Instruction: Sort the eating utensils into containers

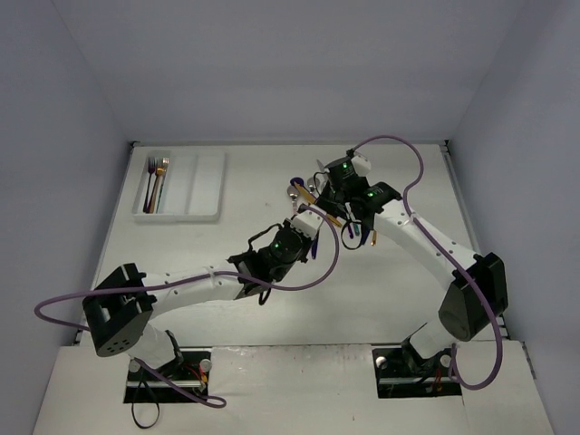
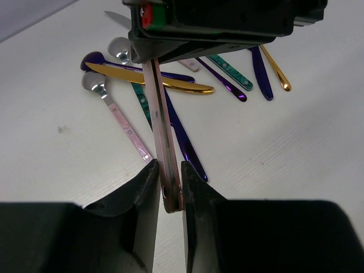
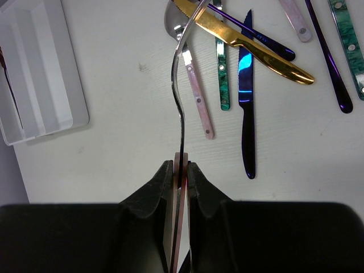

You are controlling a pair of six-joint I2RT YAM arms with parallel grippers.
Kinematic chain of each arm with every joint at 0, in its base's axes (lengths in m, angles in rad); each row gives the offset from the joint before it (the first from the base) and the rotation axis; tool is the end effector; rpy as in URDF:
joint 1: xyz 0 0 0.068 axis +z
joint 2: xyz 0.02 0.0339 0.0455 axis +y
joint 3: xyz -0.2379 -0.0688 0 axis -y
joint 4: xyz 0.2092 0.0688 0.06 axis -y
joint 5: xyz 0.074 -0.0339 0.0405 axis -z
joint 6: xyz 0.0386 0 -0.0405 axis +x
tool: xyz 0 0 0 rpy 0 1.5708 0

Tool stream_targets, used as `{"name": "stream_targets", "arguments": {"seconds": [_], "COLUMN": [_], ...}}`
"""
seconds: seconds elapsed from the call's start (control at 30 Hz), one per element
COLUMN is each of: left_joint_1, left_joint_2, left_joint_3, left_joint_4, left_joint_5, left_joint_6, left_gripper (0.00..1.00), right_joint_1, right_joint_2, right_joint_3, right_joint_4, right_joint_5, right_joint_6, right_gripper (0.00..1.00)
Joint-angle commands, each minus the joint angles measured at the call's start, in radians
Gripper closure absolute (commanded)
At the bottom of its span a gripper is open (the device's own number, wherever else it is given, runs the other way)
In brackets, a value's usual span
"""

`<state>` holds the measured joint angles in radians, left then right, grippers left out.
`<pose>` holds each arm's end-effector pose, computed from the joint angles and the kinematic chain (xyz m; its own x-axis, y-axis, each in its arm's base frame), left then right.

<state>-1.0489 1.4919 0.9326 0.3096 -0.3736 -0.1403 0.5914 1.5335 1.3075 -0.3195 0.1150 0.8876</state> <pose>0.1702 -0.2677 0.2634 -0.2102 0.1043 -0.9721 0.6073 0.7931 -0.0462 0.2719 0.1772 0.3045 -0.6383 0.4994 -0.5858 0.0358 0.7795 0.6254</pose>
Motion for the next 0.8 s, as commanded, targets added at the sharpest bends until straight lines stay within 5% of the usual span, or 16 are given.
{"name": "stream_targets", "arguments": {"seconds": [0.0,0.07,0.57,0.77], "left_joint_1": [0.000,0.000,0.001,0.054], "left_joint_2": [-0.068,-0.076,-0.119,-0.166], "left_joint_3": [-0.017,-0.030,-0.113,-0.173], "left_joint_4": [0.129,0.144,0.184,0.183], "left_joint_5": [-0.017,-0.023,-0.066,-0.056], "left_joint_6": [-0.025,-0.027,-0.061,-0.131], "left_gripper": [1.00,1.00,1.00,1.00], "right_joint_1": [0.011,0.011,-0.012,-0.137], "right_joint_2": [-0.004,-0.002,0.032,-0.017], "right_joint_3": [0.048,0.047,0.075,0.073], "right_joint_4": [0.031,0.031,0.032,0.031], "right_joint_5": [0.024,0.023,0.044,0.014], "right_joint_6": [0.005,0.009,0.004,-0.047], "right_gripper": [1.00,0.99,0.25,0.17]}}
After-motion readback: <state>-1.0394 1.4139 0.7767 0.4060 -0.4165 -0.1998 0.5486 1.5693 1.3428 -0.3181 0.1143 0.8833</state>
